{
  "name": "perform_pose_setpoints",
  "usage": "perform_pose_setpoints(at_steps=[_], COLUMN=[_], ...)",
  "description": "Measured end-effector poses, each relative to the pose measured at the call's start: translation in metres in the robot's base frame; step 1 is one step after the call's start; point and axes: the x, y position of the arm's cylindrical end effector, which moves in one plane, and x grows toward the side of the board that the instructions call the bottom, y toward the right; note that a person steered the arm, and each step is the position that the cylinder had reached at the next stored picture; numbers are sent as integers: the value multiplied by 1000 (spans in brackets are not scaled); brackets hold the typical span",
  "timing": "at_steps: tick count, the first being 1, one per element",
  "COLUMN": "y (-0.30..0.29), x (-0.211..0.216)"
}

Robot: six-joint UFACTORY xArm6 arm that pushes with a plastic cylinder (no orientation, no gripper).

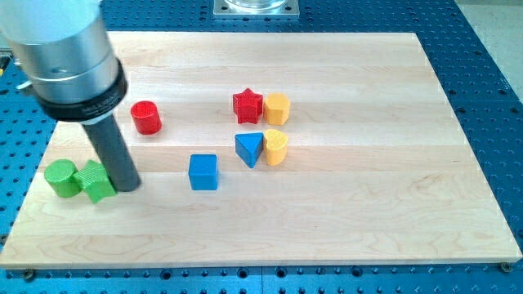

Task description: Slide the red circle to the left of the green star

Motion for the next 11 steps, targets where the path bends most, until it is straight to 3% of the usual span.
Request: perform_pose_setpoints(at_steps=[1,2,3,4,5,6,7,8,9,10,11], y=[11,65,66,17,-13,9,-24,-62,-40,-35,-62], x=[-43,-84,-121,-105,-46,-95,-104,-76,-72,-120,-136])
